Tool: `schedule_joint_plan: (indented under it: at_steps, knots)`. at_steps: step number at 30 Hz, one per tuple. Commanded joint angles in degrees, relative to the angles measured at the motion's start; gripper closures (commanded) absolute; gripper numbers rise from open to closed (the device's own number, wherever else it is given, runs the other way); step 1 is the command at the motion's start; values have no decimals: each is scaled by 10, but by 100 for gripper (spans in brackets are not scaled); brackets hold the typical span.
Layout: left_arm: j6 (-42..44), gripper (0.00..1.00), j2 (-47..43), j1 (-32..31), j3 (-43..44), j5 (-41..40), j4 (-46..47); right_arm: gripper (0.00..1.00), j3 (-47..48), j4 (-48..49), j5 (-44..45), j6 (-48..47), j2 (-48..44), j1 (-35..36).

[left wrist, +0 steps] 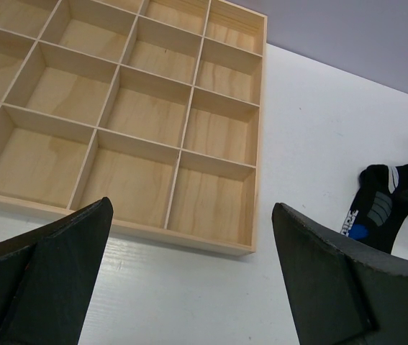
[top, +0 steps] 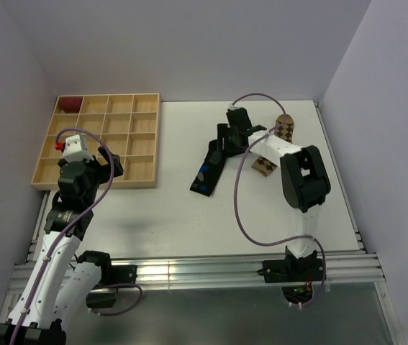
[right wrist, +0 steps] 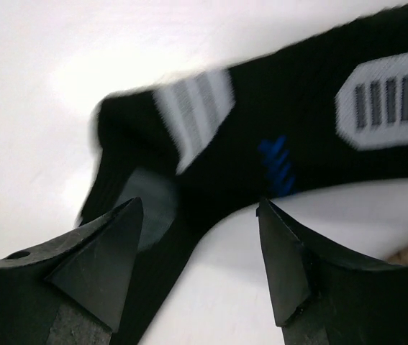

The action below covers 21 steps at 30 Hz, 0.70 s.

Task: Roll the socks
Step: Adjust the sock at the center of the board.

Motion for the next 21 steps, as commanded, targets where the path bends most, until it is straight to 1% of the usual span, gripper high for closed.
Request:
schedule_joint_plan:
  at_steps: [1,2,3,5,7,9,11,13,16,21]
  knots:
    - [5,1,-7,-2,1,-2,15,27,-37,56,5,-51,-111,42]
    - [5,0,-8,-2,1,-1,15,27,-67,61,12,-90,-140,51]
    - [5,1,-8,-2,1,0,15,27,-82,63,19,-107,-152,74]
    - [4,1,-8,-2,1,2,15,28,-124,56,14,-148,-180,98]
    - [4,1,-7,-2,3,5,15,31,-169,59,2,-167,-208,127]
    - [3,1,-8,-2,2,6,14,37,-197,66,-1,-187,-226,147]
    - [3,1,-12,-2,2,4,14,39,-226,71,7,-214,-242,182]
    - [3,1,-16,-2,1,2,12,39,-252,85,27,-233,-248,214]
    - [3,1,-20,-2,0,1,11,39,-278,96,43,-249,-246,235]
    - [4,1,-20,-2,0,0,11,39,-286,96,73,-277,-233,269]
